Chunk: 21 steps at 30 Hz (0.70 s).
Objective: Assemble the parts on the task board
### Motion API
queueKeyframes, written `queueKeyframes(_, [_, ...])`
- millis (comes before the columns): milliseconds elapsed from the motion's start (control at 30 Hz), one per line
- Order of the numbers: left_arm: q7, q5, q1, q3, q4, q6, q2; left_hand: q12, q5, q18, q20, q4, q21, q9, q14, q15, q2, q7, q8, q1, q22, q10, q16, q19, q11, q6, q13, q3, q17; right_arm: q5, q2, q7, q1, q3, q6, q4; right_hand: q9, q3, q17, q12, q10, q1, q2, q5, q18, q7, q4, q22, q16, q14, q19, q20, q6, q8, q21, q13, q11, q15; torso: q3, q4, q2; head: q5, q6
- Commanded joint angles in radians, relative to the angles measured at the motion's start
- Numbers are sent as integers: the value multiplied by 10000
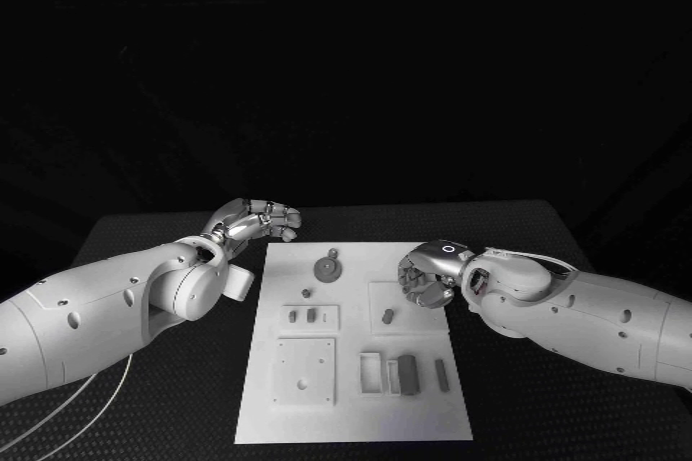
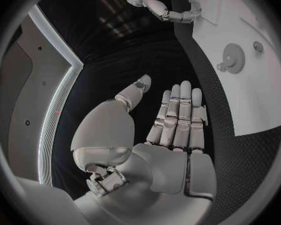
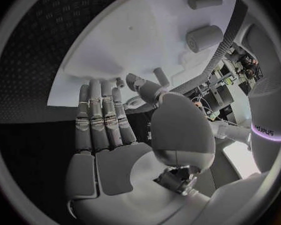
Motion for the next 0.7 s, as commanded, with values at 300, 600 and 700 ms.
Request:
queueKeyframes(300, [97, 76, 13, 6, 5, 130, 1, 63, -38, 4, -11, 0, -56, -13, 103, -14, 98, 8, 58, -41, 24, -10, -77, 74, -15, -72, -29, -70, 29, -481, 171, -108, -113, -70, 233, 24, 106, 580, 329, 51, 287, 276, 84, -281, 60, -44, 80, 133, 14, 245, 255, -66, 346, 81, 4, 194, -103, -92, -12, 3, 0, -7, -49])
queueKeyframes(600, [74, 76, 13, 6, -2, 110, -9, 63, -39, 6, -15, -10, -63, -27, 118, -18, 88, 20, 50, -32, 37, -11, -111, 84, -14, -111, -54, -86, 52, -783, 266, -251, -162, -118, 212, 35, 195, 735, 680, 162, 380, 417, 70, -285, 60, -90, -73, 200, 149, 264, 392, -113, 490, 173, 40, 413, -171, -138, -5, 4, -1, -11, -78])
queueKeyframes(700, [63, 76, 13, 6, 3, 115, -7, 63, -39, 6, -16, -14, -65, -29, 120, -18, 86, 21, 51, -28, 40, -11, -119, 85, -14, -115, -59, -88, 57, -879, 292, -292, -163, -128, 213, 43, 210, 739, 746, 178, 388, 416, 73, -284, 60, -101, -93, 208, 166, 261, 407, -115, 520, 188, 38, 456, -179, -143, -4, -5, -2, -13, -76])
